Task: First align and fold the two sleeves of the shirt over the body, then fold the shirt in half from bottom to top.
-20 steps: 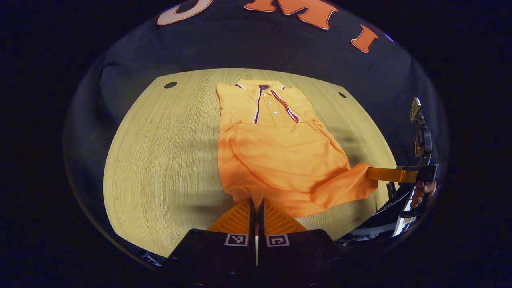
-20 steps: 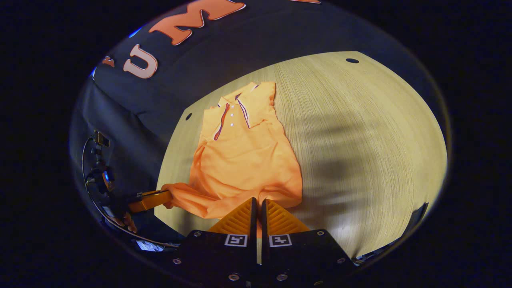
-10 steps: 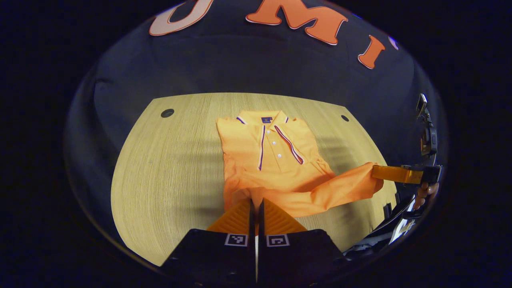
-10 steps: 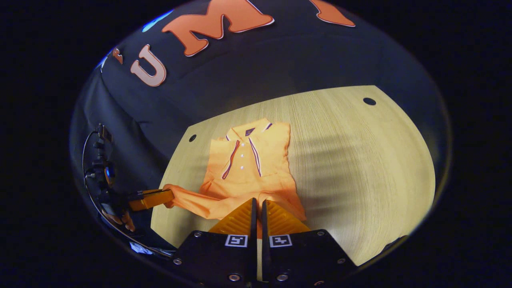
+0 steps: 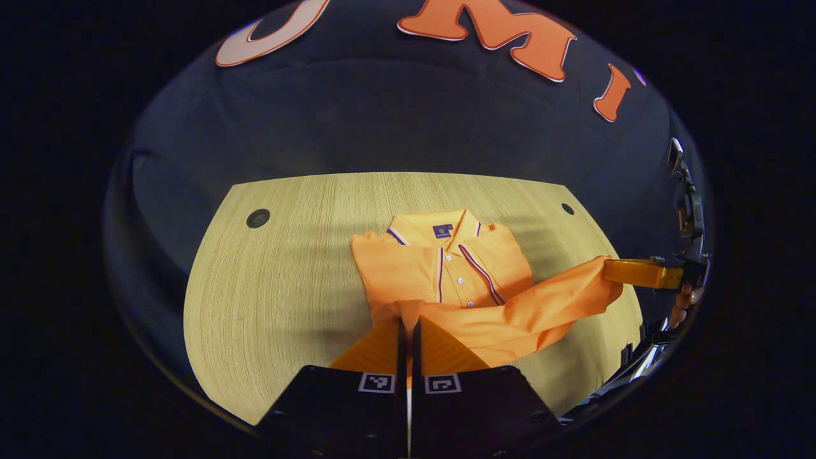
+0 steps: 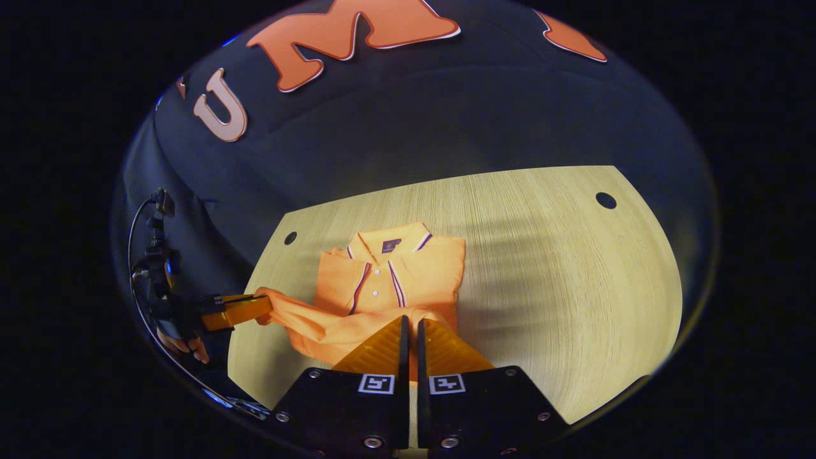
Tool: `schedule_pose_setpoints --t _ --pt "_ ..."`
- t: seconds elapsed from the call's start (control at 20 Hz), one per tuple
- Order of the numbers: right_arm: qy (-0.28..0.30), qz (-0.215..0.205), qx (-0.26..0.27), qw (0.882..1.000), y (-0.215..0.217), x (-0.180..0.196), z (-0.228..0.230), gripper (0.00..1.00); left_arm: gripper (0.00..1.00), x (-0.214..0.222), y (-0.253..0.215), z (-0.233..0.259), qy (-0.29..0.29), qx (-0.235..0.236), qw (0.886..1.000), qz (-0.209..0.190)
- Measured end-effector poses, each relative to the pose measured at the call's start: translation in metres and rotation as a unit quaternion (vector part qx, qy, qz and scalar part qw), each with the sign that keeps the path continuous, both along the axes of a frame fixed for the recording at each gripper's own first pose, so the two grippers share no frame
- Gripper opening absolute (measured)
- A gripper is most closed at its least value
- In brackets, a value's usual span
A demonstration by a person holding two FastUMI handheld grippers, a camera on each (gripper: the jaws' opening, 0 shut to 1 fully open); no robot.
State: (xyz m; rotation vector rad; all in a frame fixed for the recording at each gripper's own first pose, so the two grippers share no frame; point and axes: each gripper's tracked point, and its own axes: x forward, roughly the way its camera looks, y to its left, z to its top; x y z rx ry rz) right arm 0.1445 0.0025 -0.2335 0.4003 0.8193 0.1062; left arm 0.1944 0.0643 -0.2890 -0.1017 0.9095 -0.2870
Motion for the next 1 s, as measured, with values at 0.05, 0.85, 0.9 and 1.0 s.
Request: schedule_pose_setpoints --t 0.05,0.85,0.9,1.0 --pt "0.011 0.002 0.008 1.000 -0.001 0.007 -0.004 0.06 0.02 0.015 -0.002 -0.007 0.003 -0.009 1.000 0.001" --pt "0.050 -0.023 -0.016 0.998 -0.039 0.132 -0.036 0.06 0.02 0.138 0.030 -0.057 0.019 -0.045 0.999 0.018" --pt "0.052 -0.029 -0.008 0.998 -0.040 0.138 -0.037 0.06 0.02 0.142 0.029 -0.062 0.019 -0.047 0.999 0.020" --pt "0.052 -0.034 -0.011 0.998 -0.040 0.152 -0.044 0.06 0.03 0.143 0.032 -0.070 0.019 -0.026 0.999 0.014"
